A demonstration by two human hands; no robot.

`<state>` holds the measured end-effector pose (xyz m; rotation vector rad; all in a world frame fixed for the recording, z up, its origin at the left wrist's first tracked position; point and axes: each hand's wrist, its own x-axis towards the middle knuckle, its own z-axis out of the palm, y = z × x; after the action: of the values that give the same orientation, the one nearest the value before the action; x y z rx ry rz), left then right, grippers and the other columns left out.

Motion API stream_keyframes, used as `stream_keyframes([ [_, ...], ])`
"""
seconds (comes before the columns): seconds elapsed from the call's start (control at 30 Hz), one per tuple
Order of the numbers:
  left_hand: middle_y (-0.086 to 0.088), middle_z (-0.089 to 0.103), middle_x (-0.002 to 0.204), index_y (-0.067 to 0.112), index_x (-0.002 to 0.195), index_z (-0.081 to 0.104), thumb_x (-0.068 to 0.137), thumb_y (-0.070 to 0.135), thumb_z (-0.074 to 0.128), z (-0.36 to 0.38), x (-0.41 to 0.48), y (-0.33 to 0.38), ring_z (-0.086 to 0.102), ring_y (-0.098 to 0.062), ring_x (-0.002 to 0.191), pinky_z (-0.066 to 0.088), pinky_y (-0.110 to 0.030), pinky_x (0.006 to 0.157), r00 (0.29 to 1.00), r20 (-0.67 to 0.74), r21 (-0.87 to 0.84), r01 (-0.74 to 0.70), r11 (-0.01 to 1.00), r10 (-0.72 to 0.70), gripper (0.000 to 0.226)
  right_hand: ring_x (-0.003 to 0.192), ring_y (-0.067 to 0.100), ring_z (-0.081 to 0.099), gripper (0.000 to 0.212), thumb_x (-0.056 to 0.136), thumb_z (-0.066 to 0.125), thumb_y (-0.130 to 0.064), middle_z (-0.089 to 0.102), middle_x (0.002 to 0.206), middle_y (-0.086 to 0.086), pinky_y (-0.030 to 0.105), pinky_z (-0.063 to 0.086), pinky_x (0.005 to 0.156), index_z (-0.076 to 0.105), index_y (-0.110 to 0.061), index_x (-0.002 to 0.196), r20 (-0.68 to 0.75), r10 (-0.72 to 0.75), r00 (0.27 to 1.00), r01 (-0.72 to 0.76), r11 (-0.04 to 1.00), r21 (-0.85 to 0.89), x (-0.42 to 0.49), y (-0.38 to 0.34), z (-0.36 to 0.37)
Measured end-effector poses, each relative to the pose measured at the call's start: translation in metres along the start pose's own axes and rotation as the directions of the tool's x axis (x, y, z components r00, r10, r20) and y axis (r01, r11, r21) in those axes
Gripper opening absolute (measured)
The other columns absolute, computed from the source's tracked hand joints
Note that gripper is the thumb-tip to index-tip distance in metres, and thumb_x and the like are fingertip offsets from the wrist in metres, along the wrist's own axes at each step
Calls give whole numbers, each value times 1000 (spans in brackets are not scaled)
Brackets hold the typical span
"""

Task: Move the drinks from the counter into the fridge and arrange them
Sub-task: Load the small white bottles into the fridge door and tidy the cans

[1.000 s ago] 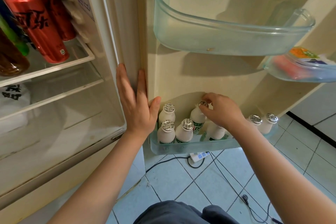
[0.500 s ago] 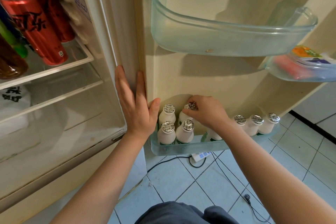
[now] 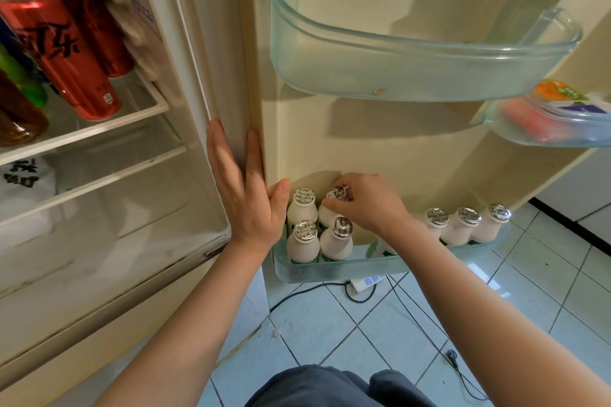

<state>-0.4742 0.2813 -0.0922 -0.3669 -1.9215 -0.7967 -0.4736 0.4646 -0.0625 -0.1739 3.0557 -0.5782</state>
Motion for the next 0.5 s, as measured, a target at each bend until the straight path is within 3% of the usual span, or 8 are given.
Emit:
stream_keyframes([
  [0.2,-34,10,143,-3,136,34,98,48,26,0,0,-1,15,-47,139,22,-59,111,1000,-14,1,-12,1000,12,63,100,20,61,48,81,63,-54,66,110,-1,36,51,84,60,-23,118,82,48,996,-53,996,69,-2,4,-1],
  [0.37,-33,9,144,-3,136,34,98,48,27,-1,-1,0,15,-45,139,20,-57,113,1000,-8,8,-6,1000,6,64,97,16,62,44,85,59,-51,67,106,-4,36,51,85,61,-20,117,98,26,995,-41,986,159,-14,12,-7],
  [0.5,-32,8,145,-5,136,35,98,48,27,-2,-1,0,14,-45,140,20,-57,113,1000,-5,9,4,1000,-4,65,95,12,63,36,88,57,-42,68,104,-7,33,51,84,59,-22,118,-2,39,999,-38,985,171,-28,28,-19],
])
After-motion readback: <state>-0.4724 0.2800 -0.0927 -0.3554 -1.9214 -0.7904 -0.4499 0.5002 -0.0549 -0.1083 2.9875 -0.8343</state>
